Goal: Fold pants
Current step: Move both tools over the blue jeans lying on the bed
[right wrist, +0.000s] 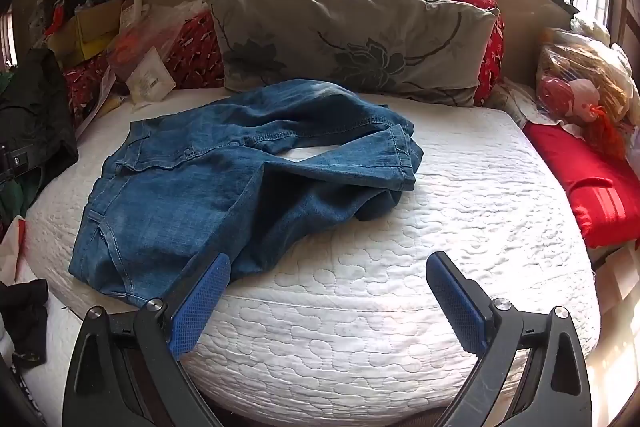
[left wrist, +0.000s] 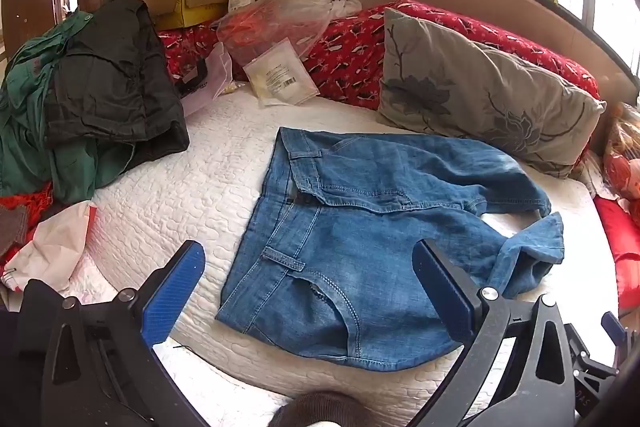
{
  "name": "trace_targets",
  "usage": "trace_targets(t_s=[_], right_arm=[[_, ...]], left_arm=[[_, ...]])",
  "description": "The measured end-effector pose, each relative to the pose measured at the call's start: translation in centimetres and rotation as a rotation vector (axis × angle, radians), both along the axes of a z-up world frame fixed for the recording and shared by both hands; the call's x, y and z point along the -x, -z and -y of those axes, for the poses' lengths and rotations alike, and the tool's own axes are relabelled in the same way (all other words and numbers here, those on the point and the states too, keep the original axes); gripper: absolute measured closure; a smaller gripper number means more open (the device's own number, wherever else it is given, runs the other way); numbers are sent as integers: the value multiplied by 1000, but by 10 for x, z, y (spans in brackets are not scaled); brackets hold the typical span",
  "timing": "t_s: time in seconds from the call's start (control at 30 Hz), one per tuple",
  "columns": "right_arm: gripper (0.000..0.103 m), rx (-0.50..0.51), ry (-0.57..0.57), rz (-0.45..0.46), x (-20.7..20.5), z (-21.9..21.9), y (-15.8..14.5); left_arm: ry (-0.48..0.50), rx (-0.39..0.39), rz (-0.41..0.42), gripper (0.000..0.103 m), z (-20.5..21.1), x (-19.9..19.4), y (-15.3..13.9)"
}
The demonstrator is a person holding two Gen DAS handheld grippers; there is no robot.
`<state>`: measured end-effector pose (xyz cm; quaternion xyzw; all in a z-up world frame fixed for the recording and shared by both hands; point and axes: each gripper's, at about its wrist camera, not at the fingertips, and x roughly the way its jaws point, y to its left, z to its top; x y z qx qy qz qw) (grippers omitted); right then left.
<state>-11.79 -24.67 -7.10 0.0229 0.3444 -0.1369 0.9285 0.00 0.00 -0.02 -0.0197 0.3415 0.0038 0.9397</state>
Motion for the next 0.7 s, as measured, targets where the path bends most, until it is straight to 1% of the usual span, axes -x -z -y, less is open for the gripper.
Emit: trace_targets(t_s=[0.1, 0.13, 0.2, 0.23, 0.3, 0.33, 0.37, 0.7], right_arm=[[4, -10, -10, 7, 2, 1, -1], [4, -15, -15, 7, 1, -2, 1], [4, -21, -16, 7, 1, -3, 5], [4, -20, -14, 7, 0, -2, 6], [4, -16, -11, 10, 1, -4, 9], [4, -21, -10, 12, 3, -1, 11], [4, -23, -9, 6, 3, 2, 7], [4, -39, 17, 9, 4, 12, 10]], left_arm=[[15, 12, -22, 0, 0, 1, 1], [16, 53, -47, 0, -10, 2, 6], [10, 20, -112, 0, -12, -1, 17], [9, 28, -122, 0, -15, -1, 20], [5, 20, -147, 0, -19, -6, 34], [4, 19, -149, 0, -22, -6, 36], [-5, 2, -145, 0, -16, -7, 39], [-8, -7, -144, 0, -15, -10, 40]])
